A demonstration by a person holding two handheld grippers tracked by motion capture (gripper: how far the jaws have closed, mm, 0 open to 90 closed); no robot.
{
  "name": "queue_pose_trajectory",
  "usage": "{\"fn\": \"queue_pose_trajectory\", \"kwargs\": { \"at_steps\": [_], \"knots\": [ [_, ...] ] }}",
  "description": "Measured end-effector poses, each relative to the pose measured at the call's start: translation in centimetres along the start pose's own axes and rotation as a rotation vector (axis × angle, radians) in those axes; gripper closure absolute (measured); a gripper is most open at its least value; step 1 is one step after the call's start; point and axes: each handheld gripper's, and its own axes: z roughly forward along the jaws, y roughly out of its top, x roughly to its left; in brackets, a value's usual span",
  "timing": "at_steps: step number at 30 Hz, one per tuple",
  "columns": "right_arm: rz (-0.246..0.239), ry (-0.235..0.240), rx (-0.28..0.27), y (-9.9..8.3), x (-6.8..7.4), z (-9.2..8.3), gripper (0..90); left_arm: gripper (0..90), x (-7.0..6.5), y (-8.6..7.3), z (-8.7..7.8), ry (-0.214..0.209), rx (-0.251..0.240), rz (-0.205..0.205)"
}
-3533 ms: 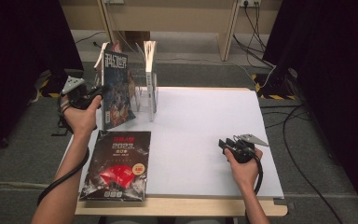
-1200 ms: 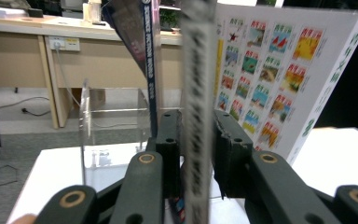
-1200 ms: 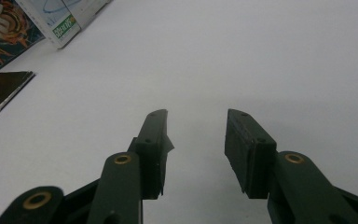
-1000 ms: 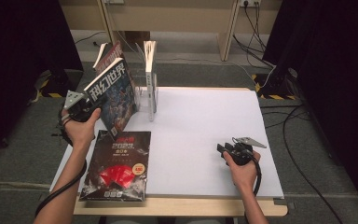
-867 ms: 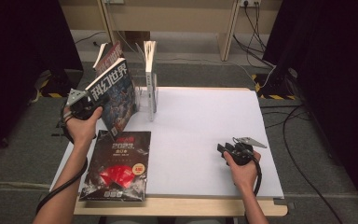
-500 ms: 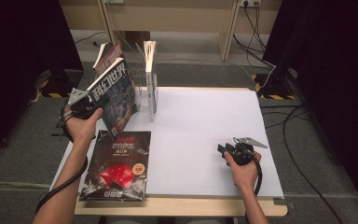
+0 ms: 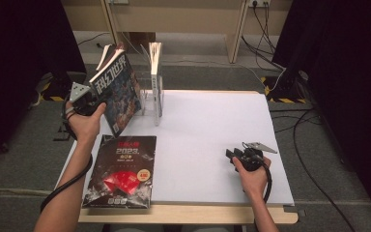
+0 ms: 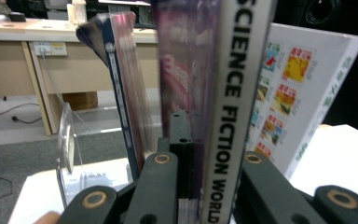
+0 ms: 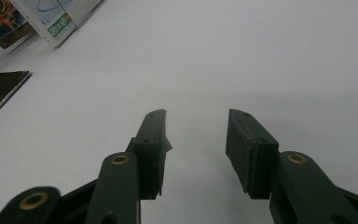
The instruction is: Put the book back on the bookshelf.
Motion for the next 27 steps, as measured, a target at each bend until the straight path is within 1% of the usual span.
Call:
{"fn": "queue_pose_trajectory", "kwargs": {
  "at_steps": [7,8,13,14,18,23,26,27],
  "knots": [
    [0.006,0.000,-0.004,0.0,0.0,-0.1,58.2,82.5,-0.1,0.7,1.1,0.010,-0.007,-0.008],
    [-0.004,-0.004,-0.008,0.0,-0.1,-0.1,58.3,82.5,-0.1,0.7,1.2,0.013,-0.008,-0.005],
    [0.004,-0.004,-0.015,0.1,0.0,-0.2,58.3,82.5,-0.2,0.8,1.5,0.026,-0.023,-0.007],
    [-0.007,-0.009,-0.018,0.1,-0.1,-0.2,58.3,82.5,-0.2,0.8,1.5,0.027,-0.025,-0.007],
    [-0.002,-0.007,-0.019,0.1,0.0,-0.2,58.3,82.5,-0.2,0.8,1.8,0.031,-0.031,-0.008],
    [-0.001,-0.007,-0.019,0.1,0.0,-0.2,58.3,82.5,-0.3,0.9,2.3,0.036,-0.039,-0.025],
    [-0.007,-0.011,-0.019,0.1,-0.1,-0.2,58.3,82.5,-0.4,0.9,2.7,0.039,-0.035,-0.027],
    [0.008,-0.007,-0.015,0.0,0.0,-0.2,58.3,82.5,-0.4,0.9,2.8,0.040,-0.034,-0.028]
  ]
}}
